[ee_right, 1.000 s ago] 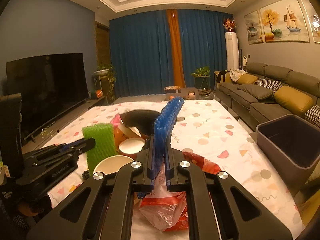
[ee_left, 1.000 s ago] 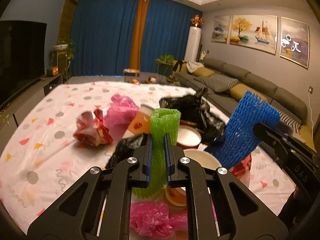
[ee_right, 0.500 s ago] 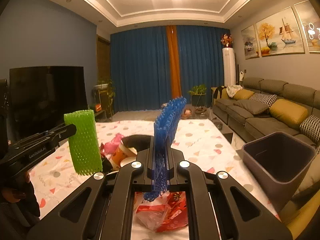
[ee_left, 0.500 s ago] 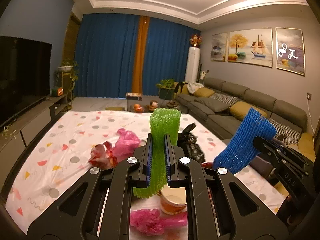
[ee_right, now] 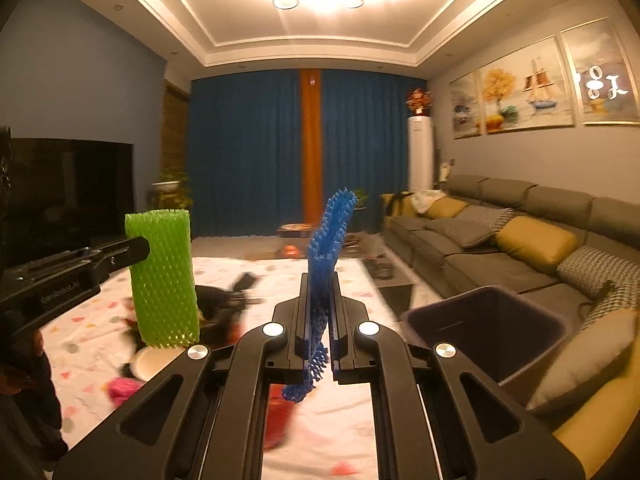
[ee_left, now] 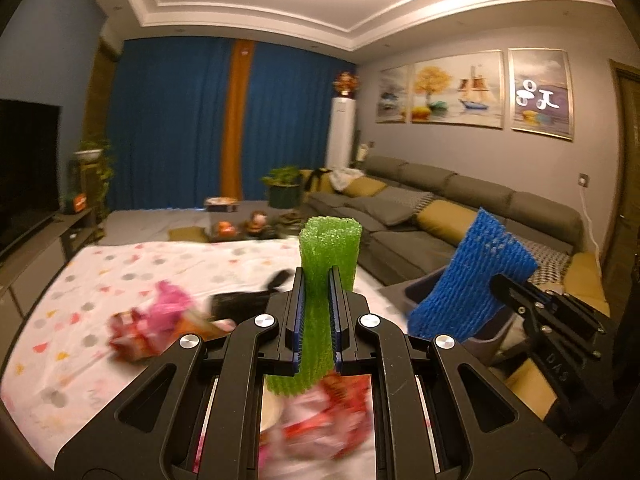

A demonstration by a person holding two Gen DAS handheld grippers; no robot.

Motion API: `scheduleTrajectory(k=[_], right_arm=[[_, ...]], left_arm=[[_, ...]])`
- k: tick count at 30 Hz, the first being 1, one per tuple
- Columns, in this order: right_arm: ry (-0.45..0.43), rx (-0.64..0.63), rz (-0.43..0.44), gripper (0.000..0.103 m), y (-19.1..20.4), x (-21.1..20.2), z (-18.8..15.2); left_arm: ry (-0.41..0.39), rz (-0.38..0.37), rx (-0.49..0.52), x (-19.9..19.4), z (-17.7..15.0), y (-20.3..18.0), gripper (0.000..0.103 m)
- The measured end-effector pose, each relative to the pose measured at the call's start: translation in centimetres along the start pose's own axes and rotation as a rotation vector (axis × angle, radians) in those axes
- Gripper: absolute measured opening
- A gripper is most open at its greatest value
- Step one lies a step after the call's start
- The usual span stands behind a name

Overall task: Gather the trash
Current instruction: 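Carry both foam sleeves over the grey bin and open both tools to drop them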

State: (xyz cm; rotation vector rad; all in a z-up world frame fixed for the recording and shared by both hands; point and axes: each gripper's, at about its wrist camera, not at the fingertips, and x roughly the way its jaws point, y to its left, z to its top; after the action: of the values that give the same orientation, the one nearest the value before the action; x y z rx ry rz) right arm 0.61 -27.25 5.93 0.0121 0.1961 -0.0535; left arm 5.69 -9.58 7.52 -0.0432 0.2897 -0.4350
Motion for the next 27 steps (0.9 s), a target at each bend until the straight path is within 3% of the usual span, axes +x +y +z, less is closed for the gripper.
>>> scheduleTrajectory(k=[12,18,27], right_arm=[[-0.004,0.042,-0.213,0.008,-10.5,3.3,-0.9],[0.007,0.085,-0.256,0.008,-14.4,4.2,-2.3],[0.040,0.112,-0.263,0.008,-16.4,5.9,-3.3]], left_arm=[[0.035,-0.168,0.050,10.7,0.0,-10.7,0.010],[0.046,-0.247,0.052,15.3,-0.7,-14.6,0.010],[0.086,-0.332,0.060,20.1,-2.3,-18.3,0.011]])
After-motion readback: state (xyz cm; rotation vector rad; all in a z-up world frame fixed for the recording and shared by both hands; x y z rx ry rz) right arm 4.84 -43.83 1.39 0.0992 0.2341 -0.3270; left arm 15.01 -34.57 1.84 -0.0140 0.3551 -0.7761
